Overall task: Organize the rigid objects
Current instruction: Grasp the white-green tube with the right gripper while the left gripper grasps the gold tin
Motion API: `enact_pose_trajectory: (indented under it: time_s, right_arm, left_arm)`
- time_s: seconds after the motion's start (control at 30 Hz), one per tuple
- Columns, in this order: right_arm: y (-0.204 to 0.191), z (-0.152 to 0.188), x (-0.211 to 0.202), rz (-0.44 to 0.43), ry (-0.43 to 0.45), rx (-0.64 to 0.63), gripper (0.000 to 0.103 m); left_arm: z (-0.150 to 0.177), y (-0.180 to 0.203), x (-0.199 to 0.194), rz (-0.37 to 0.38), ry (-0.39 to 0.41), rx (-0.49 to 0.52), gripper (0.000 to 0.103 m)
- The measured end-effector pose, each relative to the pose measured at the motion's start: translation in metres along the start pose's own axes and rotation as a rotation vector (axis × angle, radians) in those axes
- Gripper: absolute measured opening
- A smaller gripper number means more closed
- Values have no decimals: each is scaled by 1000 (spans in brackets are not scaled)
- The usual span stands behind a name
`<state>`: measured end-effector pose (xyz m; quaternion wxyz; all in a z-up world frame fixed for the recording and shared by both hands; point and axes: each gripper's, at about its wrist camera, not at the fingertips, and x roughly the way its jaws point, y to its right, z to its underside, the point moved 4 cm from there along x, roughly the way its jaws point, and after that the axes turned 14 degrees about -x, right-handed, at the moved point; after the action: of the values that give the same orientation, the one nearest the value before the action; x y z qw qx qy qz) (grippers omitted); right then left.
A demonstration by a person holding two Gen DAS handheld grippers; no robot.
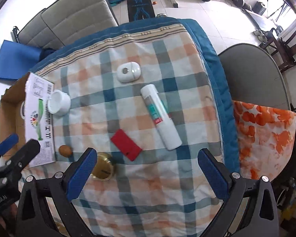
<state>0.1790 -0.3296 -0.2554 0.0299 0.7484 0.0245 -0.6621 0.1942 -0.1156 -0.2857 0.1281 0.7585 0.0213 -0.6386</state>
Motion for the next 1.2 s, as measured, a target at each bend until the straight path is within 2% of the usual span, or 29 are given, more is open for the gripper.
enact_pose_trajectory:
  time_s: [0.07, 0.1, 0.23, 0.27, 0.3, 0.37, 0.5, 0.57, 0.7, 0.77, 0.8, 0.83, 0.87, 0.9, 0.97, 1.07, 1.13, 1.2]
  right_arm:
    - [15, -1, 27, 37, -18, -21, 94]
    - [20, -1, 42, 55, -43, -35, 87]
    - [30, -5, 97, 68, -124, -84, 75]
    - [30, -7, 108, 65, -136, -92, 67]
    - [31, -8, 120, 65, -151, -100, 54]
    - [30, -7, 140, 50, -187, -104, 43]
    - [30, 3, 139, 59, -162, -82, 40]
    - [30, 18, 136, 8, -176, -52, 39]
    - [29, 55, 128, -65, -199, 16, 37]
    - [28, 65, 129, -94, -208, 40, 37]
    - [27, 67, 131, -97, -219, 39, 37]
    - [29, 68, 133, -102, -230, 45, 37]
    - [31, 67, 135, -119, -235, 62, 40]
    - [34, 66, 137, -142, -237, 80, 47]
    - [42, 61, 138, -165, -229, 109, 63]
    - [45, 49, 143, -146, -225, 113, 64]
    - [42, 44, 156, -119, -256, 99, 64]
    - [40, 41, 158, -71, -246, 105, 61]
  left_arm:
    - [16, 3, 31, 1, -64, -63, 103]
    - [23, 2, 44, 0, -87, -98, 103]
    - [37, -5, 76, -20, -133, -203, 103]
    - [39, -7, 81, -21, -140, -221, 103]
    - [40, -8, 86, -29, -149, -230, 103]
    - [43, -10, 93, -35, -172, -240, 103]
    - [54, -9, 98, -52, -202, -204, 103]
    - [62, -7, 102, -74, -215, -166, 103]
    - [73, -3, 120, -63, -256, -121, 103]
    - [74, -1, 126, -67, -246, -91, 100]
    - [73, 0, 125, -76, -231, -72, 95]
    - [72, 1, 122, -82, -208, -53, 82]
    - [71, 1, 118, -98, -195, -36, 74]
    - [70, 0, 115, -101, -191, -22, 63]
    - [67, -3, 113, -75, -201, -30, 64]
    - [61, -3, 118, -80, -202, -19, 64]
    - [59, -4, 117, -89, -204, 3, 75]
    - [59, 2, 118, -125, -193, 39, 75]
